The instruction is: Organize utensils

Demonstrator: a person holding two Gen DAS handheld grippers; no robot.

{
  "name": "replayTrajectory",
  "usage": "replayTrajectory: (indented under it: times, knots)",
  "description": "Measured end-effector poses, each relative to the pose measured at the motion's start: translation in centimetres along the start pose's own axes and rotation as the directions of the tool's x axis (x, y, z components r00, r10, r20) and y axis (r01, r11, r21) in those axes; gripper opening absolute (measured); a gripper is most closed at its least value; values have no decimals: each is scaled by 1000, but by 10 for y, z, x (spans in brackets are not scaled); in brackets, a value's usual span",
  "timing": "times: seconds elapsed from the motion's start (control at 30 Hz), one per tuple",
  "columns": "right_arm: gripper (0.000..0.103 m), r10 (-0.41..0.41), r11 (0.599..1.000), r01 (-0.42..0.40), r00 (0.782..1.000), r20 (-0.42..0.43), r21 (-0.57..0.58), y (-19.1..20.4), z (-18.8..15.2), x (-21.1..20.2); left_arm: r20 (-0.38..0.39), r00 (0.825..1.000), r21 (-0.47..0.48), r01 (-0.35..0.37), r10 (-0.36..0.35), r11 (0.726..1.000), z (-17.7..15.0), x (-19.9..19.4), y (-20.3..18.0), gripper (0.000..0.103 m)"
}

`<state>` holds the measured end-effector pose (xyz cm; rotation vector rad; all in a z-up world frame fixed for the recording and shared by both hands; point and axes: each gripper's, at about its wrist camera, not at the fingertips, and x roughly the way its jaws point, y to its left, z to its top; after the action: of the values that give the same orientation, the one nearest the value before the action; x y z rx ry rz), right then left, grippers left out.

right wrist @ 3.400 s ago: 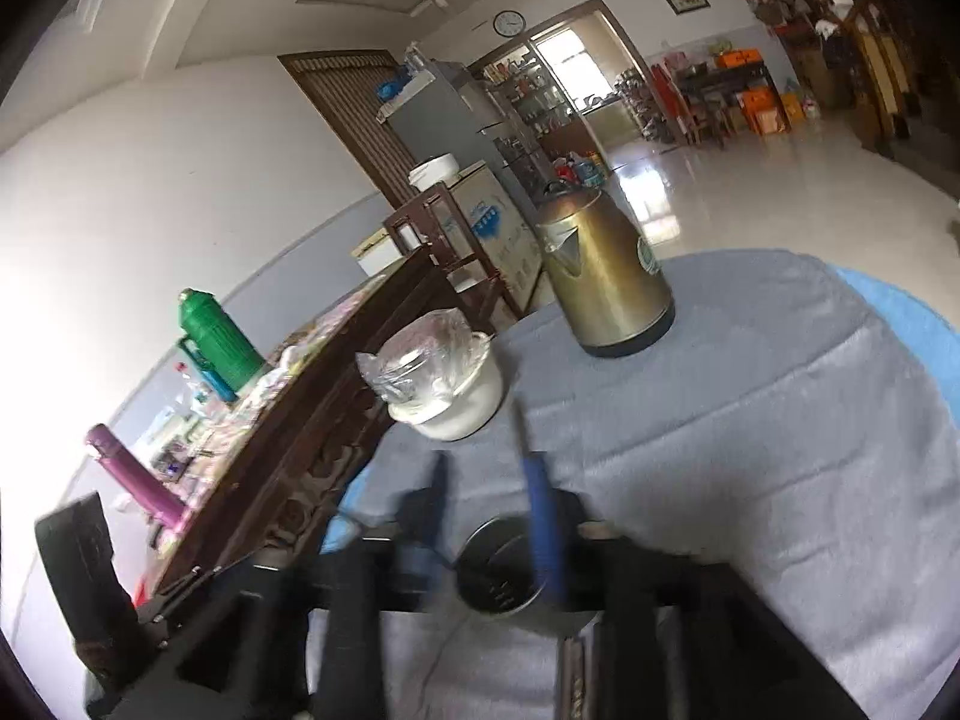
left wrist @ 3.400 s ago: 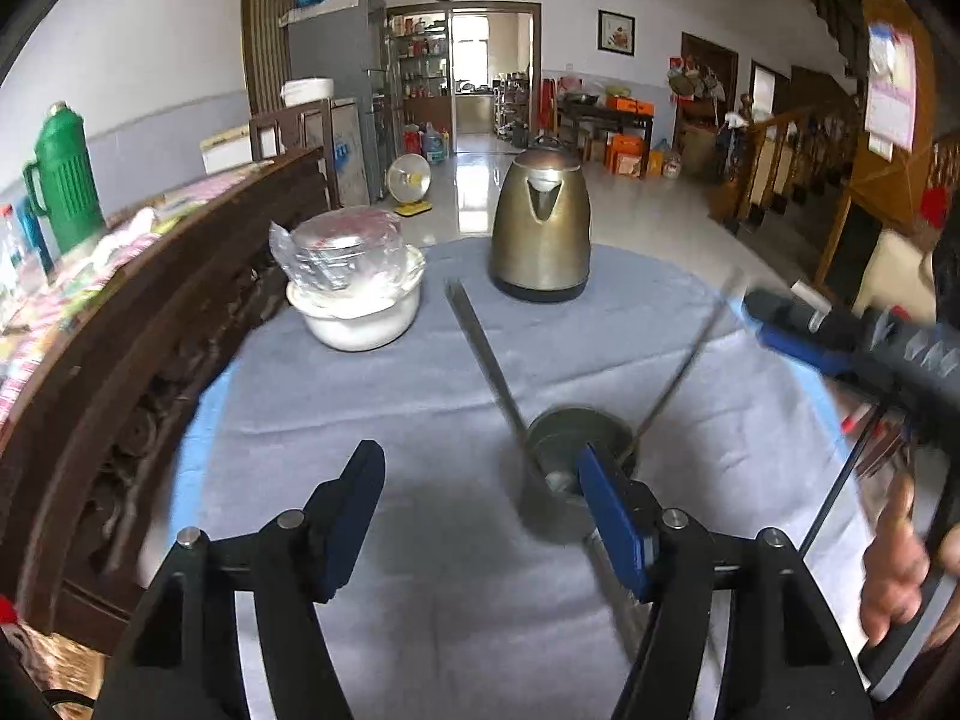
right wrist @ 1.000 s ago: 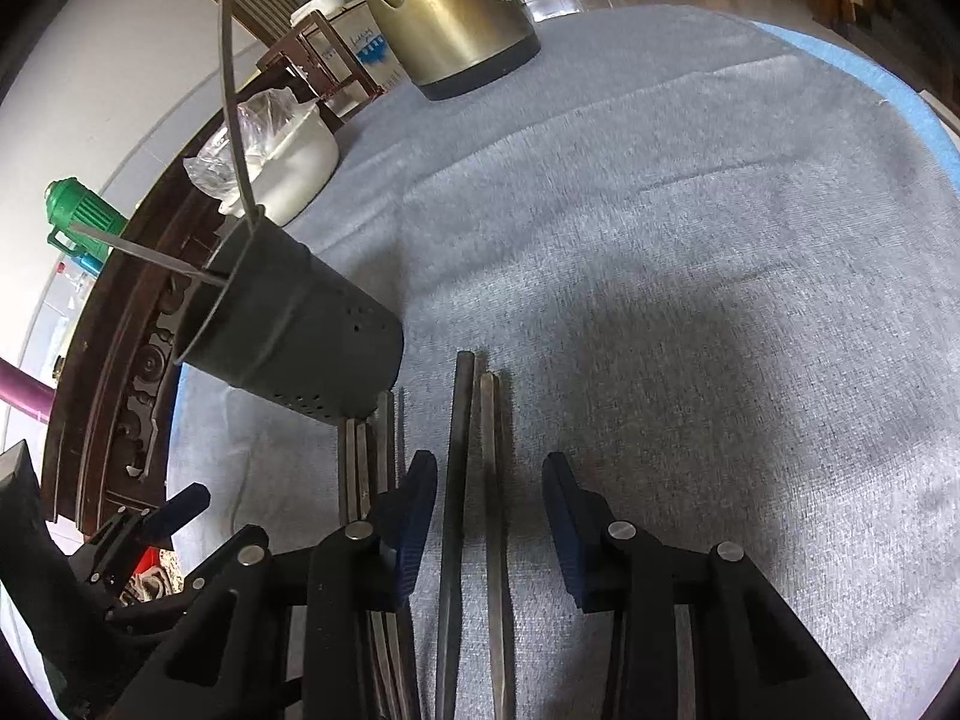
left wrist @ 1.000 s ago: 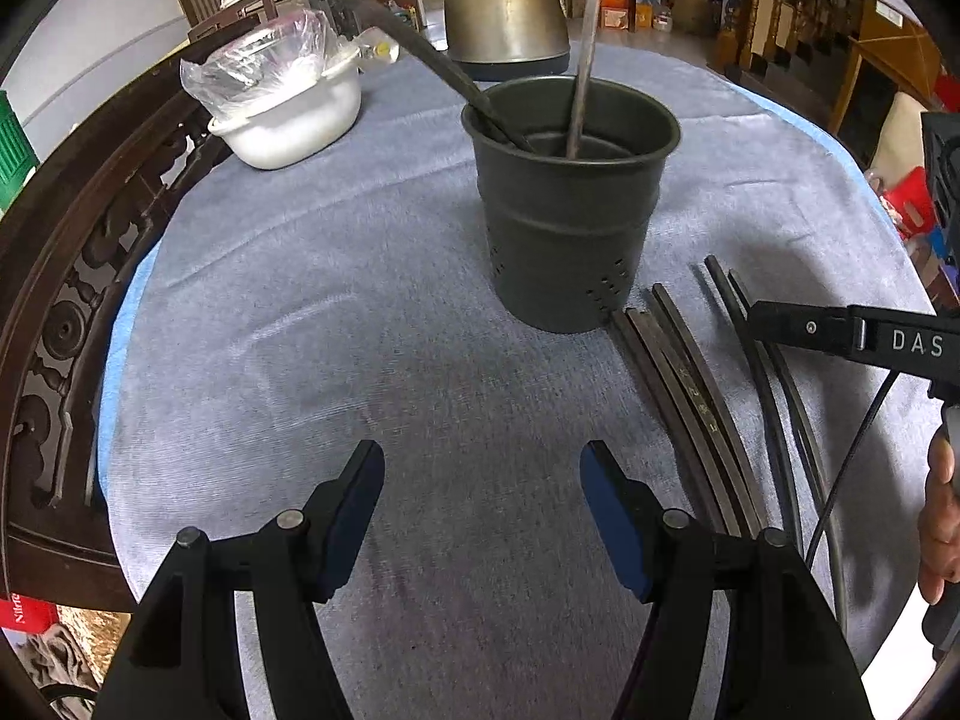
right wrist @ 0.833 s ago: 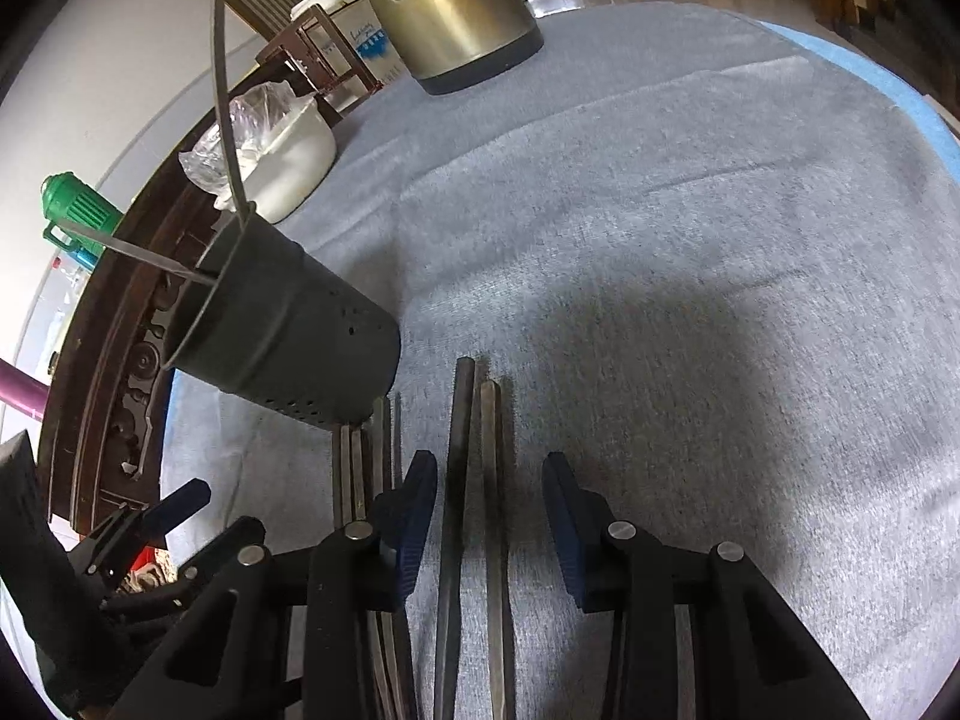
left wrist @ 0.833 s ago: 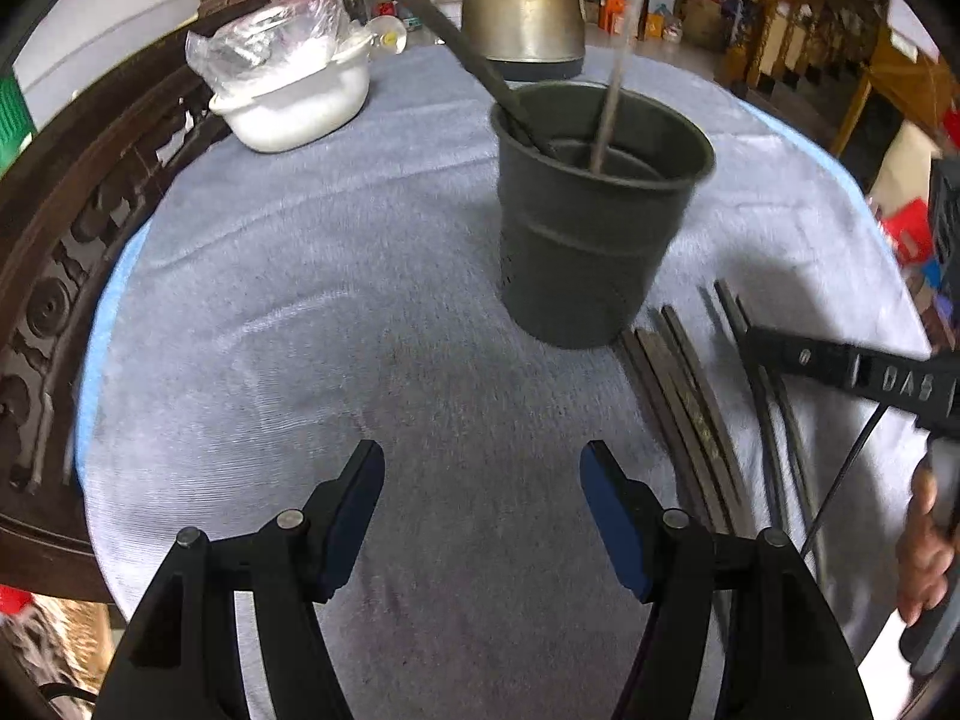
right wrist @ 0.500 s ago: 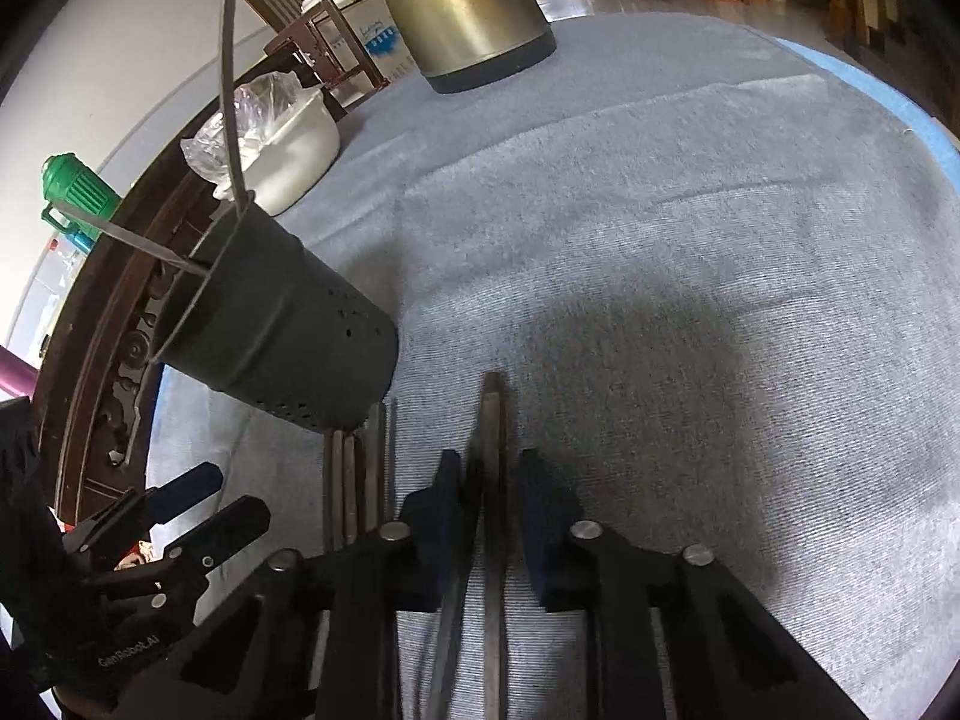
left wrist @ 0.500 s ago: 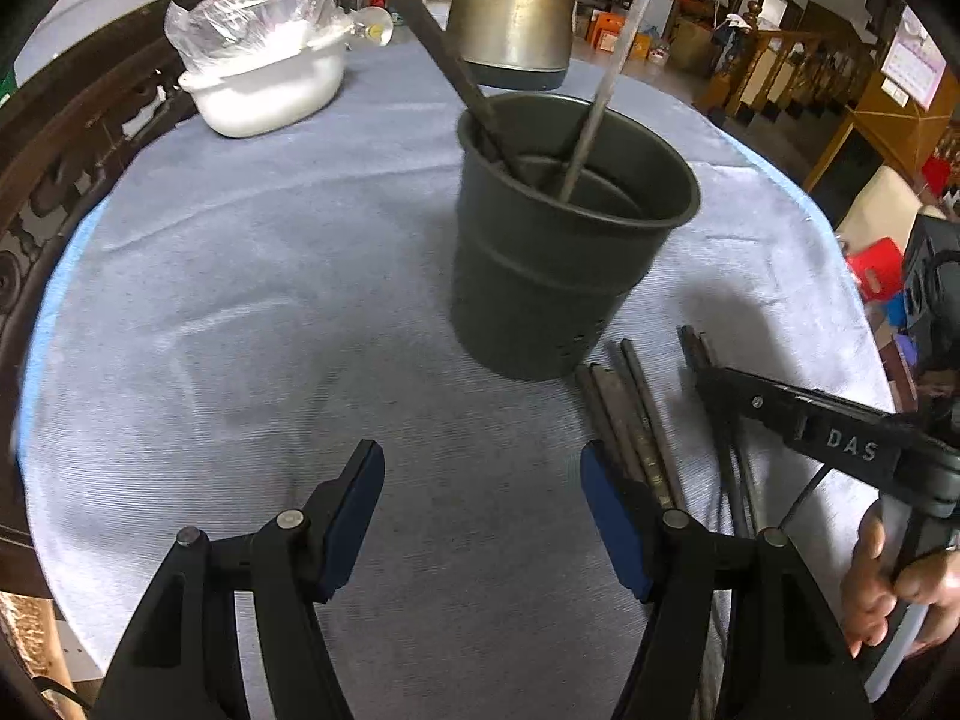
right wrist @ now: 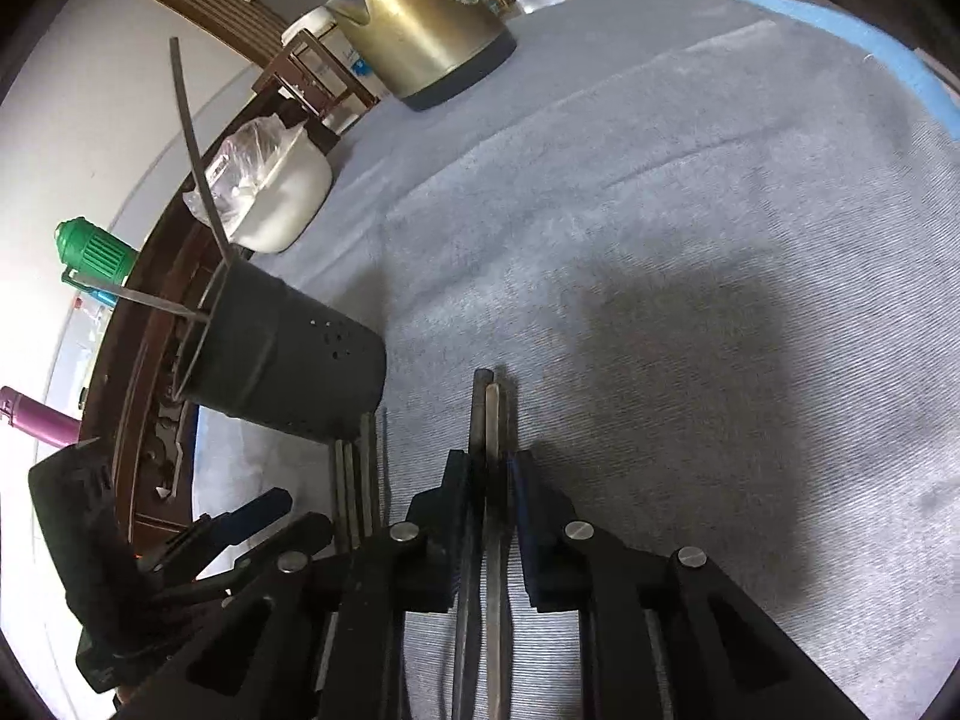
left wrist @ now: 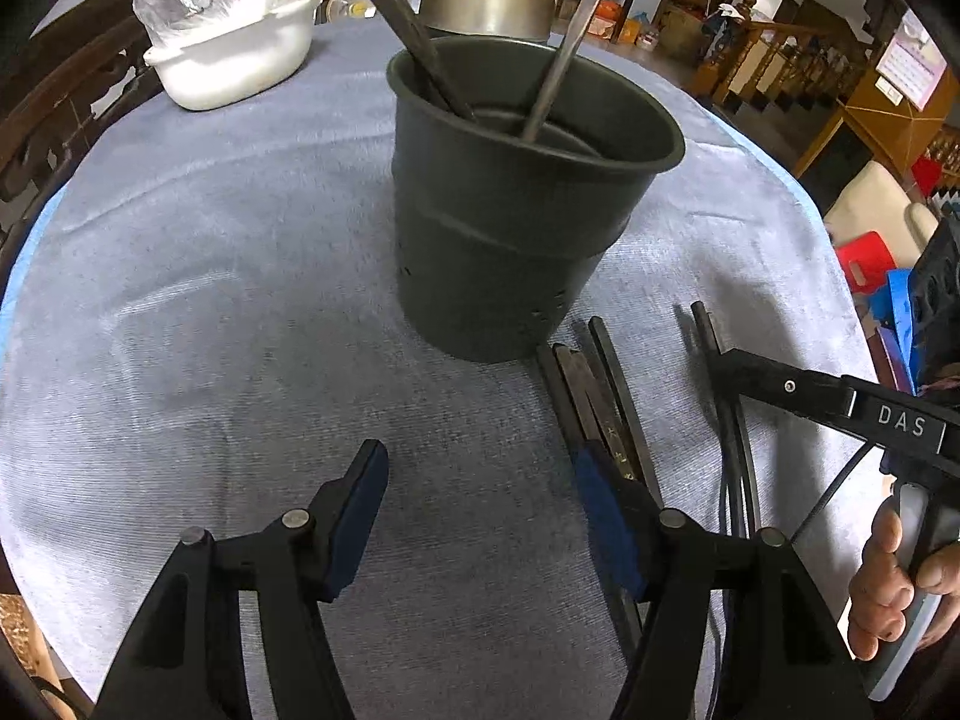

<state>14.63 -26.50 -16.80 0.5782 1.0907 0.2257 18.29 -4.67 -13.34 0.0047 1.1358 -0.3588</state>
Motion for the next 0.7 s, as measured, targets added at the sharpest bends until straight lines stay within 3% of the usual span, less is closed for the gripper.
replayTrajectory:
  times: [0.53,0.7]
  knots:
    - [17,-120,992,120,993,8,-39,2,-2,-1,-13,999,24,-33,33,999,-2,1,11,66]
    - [18,-133,990,133,991,9,-47,8,1,4,-4,1000,-2,10,-10,1000,1,-5,16,66]
